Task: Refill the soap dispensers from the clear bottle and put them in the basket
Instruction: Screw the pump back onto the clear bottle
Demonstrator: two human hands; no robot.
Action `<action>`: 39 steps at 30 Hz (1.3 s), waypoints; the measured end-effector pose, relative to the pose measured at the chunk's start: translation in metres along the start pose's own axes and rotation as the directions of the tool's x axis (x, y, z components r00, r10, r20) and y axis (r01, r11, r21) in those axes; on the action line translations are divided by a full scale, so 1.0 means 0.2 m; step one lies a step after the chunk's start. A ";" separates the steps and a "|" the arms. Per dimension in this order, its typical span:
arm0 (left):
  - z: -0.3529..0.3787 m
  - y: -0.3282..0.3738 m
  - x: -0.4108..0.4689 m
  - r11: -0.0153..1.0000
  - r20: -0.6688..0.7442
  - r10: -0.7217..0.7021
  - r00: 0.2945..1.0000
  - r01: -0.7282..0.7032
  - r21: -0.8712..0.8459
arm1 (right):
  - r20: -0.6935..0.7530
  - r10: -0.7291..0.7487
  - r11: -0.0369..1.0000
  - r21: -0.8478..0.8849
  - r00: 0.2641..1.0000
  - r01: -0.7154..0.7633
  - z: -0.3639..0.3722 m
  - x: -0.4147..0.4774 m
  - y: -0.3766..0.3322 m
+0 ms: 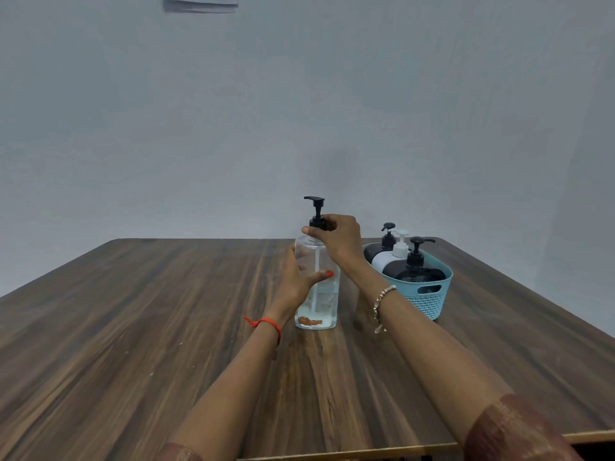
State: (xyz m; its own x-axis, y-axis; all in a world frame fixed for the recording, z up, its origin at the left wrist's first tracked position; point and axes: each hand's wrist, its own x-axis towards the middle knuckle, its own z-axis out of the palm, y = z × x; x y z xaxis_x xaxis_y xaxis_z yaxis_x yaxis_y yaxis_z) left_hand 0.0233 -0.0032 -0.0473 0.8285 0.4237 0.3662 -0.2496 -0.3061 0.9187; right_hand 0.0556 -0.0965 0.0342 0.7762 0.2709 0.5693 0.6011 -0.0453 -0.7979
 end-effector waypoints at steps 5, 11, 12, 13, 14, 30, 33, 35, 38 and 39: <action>0.00 0.04 -0.03 1.000 0.036 -0.002 0.999 0.001 0.022 | 0.079 -0.005 0.998 -0.055 0.997 0.010 -0.02 -0.06 0.02; -0.02 0.08 -0.10 0.999 0.104 -0.022 0.994 0.018 0.037 | 0.216 0.139 0.985 -0.128 0.966 -0.114 -0.04 -0.13 0.09; -0.02 0.08 -0.13 0.999 0.106 -0.035 0.994 0.031 0.038 | 0.213 0.152 0.984 -0.121 0.965 -0.128 -0.05 -0.15 0.09; -0.02 0.07 -0.15 0.999 0.108 -0.044 0.993 0.040 0.035 | 0.206 0.166 0.983 -0.107 0.964 -0.146 -0.06 -0.18 0.09; -0.02 0.05 -0.17 0.999 0.106 -0.042 0.994 0.039 0.026 | 0.204 0.184 0.982 -0.081 0.961 -0.171 -0.07 -0.21 0.09; -0.07 0.07 0.09 0.992 -0.010 0.102 0.995 -0.101 0.080 | 0.199 0.328 0.937 -0.195 0.923 -0.291 -0.05 0.06 0.22; -0.04 0.13 0.32 0.976 -0.017 0.207 0.978 -0.206 0.068 | 0.196 0.358 0.925 -0.207 0.913 -0.318 -0.07 0.33 0.17; 0.00 0.15 0.49 0.966 -0.040 0.249 0.968 -0.245 0.084 | 0.176 0.365 0.920 -0.220 0.914 -0.325 -0.08 0.52 0.17; 0.09 0.16 0.73 0.964 -0.049 0.259 0.965 -0.255 0.074 | 0.152 0.405 0.906 -0.198 0.902 -0.374 -0.13 0.75 0.21; 0.12 0.16 0.79 0.966 -0.050 0.252 0.966 -0.248 0.069 | 0.149 0.419 0.901 -0.191 0.896 -0.390 -0.15 0.81 0.23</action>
State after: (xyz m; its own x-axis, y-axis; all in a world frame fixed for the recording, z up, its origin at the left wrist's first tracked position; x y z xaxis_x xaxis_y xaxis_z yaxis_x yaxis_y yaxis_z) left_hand 0.1587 0.0330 0.0375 0.7128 0.3746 0.5929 -0.4121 -0.4602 0.7864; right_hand 0.2150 -0.0837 0.0958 0.9189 0.3664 0.1458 0.2749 -0.3300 -0.9031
